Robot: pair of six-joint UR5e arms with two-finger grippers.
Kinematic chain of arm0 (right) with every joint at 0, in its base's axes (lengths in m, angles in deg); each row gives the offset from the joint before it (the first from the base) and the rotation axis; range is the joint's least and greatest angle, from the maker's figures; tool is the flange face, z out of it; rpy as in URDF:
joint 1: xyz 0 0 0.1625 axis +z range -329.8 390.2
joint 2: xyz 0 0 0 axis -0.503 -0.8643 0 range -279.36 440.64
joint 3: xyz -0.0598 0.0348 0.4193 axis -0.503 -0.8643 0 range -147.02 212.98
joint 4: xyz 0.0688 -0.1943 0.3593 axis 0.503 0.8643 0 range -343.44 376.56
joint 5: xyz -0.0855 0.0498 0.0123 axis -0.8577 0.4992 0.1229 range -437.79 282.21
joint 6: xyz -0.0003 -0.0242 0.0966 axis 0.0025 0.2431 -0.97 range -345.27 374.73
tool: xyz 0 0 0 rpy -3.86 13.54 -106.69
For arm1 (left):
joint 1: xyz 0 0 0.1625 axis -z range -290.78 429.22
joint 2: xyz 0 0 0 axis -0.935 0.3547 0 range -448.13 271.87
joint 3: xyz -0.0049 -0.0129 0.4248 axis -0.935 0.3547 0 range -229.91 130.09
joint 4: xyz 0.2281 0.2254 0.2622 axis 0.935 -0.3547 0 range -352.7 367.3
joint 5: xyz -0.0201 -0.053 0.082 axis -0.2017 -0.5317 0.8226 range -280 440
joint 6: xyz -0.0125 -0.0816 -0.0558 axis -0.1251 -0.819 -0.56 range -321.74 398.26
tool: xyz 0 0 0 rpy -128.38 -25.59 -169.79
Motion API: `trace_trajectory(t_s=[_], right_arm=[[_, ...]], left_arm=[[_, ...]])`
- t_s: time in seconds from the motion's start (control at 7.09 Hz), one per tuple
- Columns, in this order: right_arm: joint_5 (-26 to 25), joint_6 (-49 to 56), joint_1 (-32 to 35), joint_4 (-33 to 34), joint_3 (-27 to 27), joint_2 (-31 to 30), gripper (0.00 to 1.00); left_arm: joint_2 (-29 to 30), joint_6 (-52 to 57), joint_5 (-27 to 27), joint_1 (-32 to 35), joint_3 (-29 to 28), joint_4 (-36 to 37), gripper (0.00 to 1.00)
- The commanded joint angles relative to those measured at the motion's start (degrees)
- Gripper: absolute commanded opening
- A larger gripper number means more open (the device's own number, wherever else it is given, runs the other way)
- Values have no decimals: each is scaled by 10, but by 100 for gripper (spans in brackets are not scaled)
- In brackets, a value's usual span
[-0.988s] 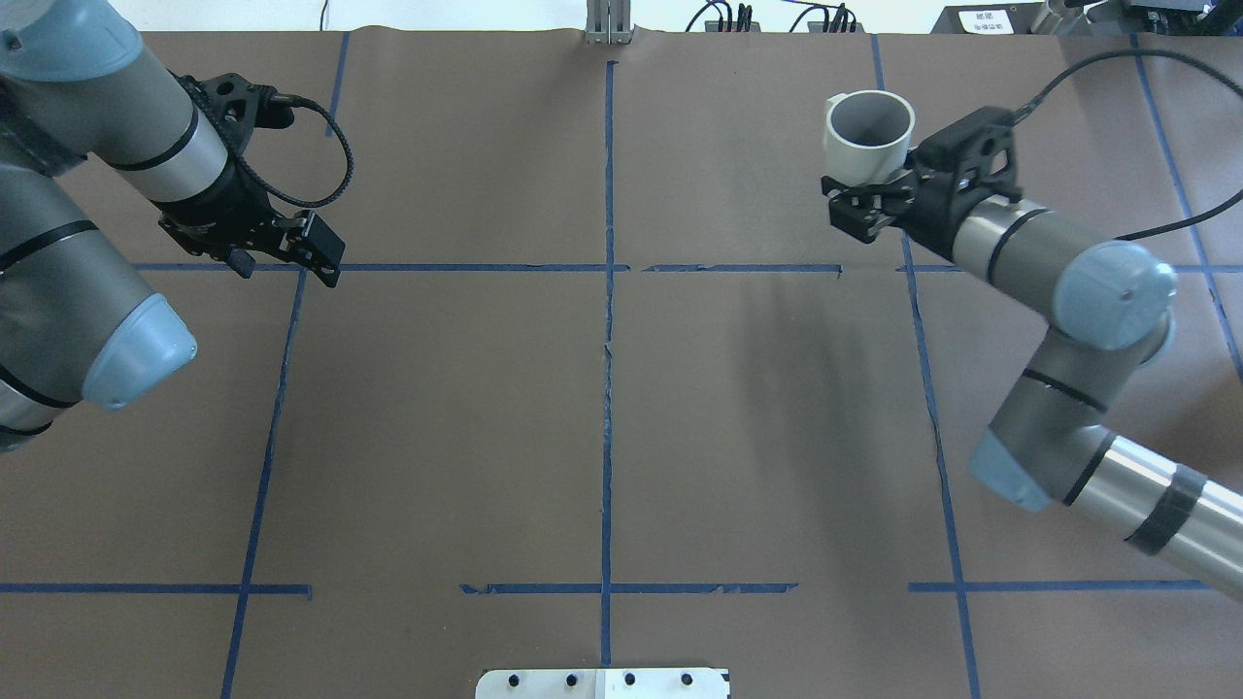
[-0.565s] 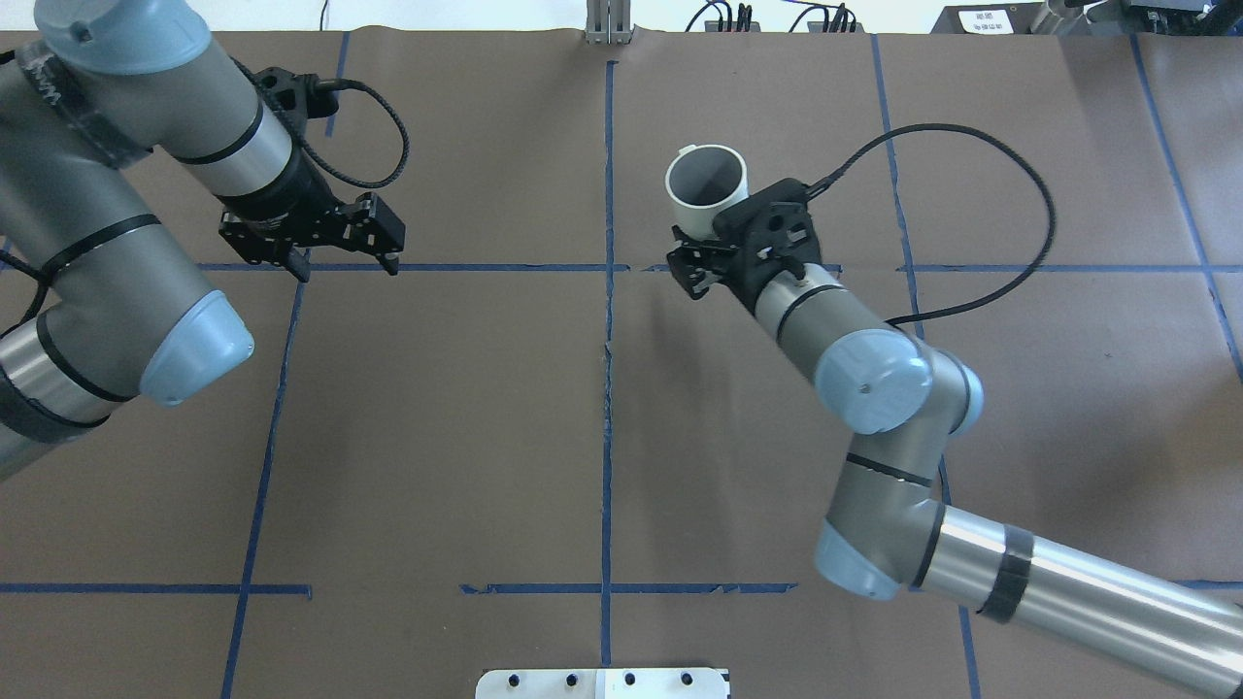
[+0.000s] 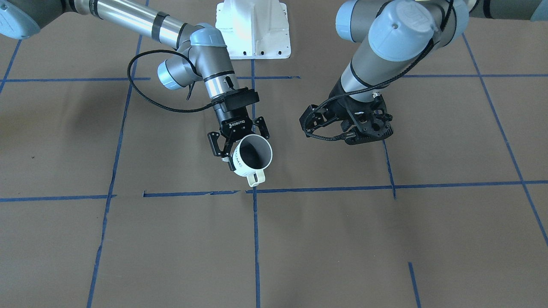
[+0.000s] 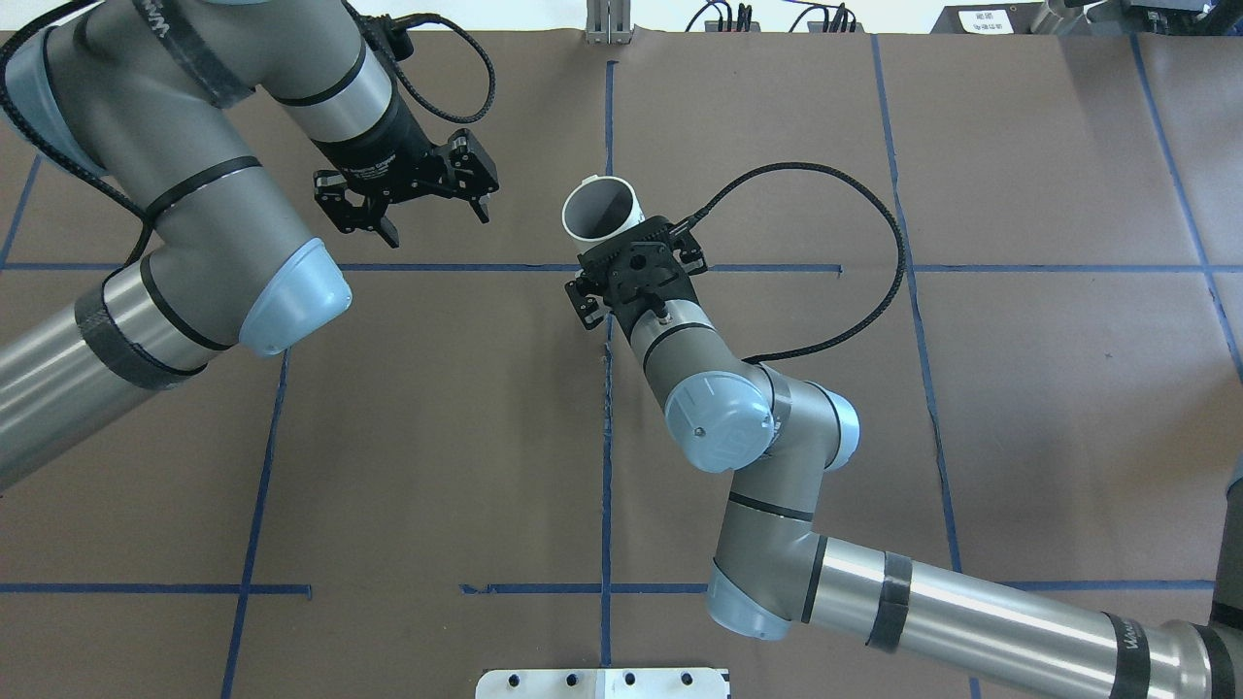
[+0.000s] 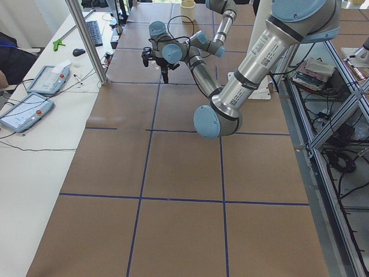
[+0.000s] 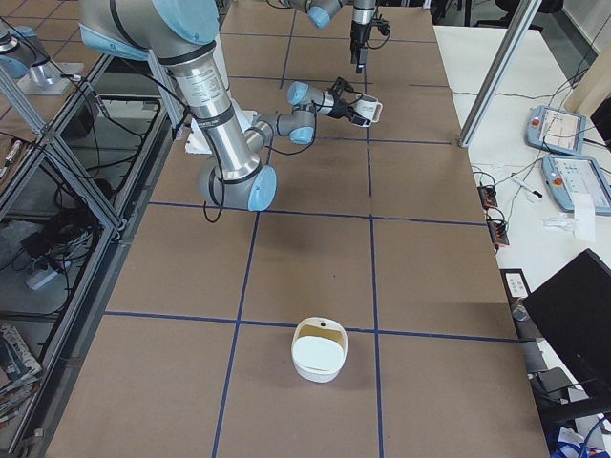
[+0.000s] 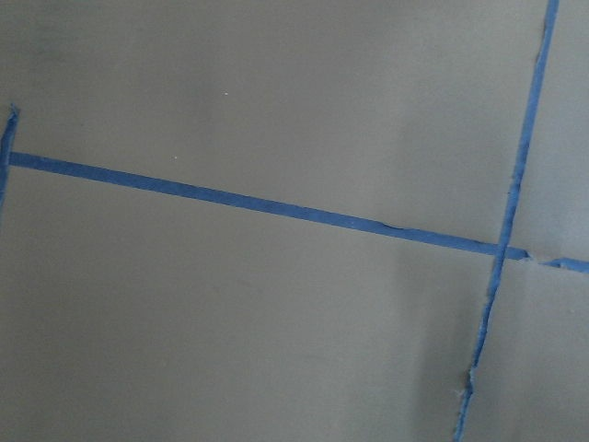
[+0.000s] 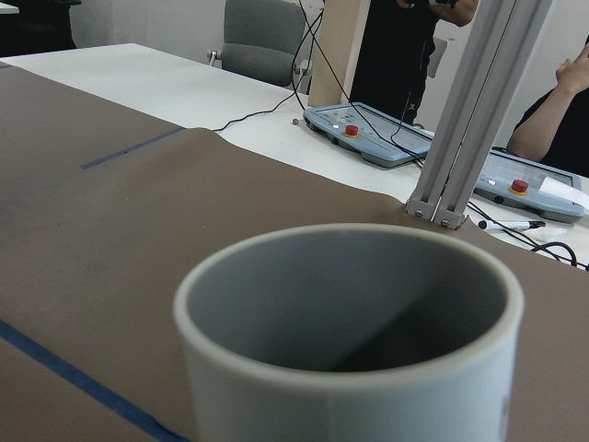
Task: Left arm hands cup to right arm to dump lemon
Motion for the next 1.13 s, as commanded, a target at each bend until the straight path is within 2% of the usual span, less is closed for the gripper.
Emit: trace_trajectory(t_s=[0.0,0.14,0.42,0.99], right_arm=[[-21,-17,-17,1,-21,20,36],[-24,-17,-20,1,-21,20,41],[-25,-17,-23,1,-21,21,49],[-25,-16,-29,1,-20,25,51]], left_arm=[[36,-34,0,-5,-29,-4,100],[39,-58,0,-13,-44,-29,100],[45,-92,0,-26,-84,-88,89],[46,-95,1,-42,-86,-90,71]])
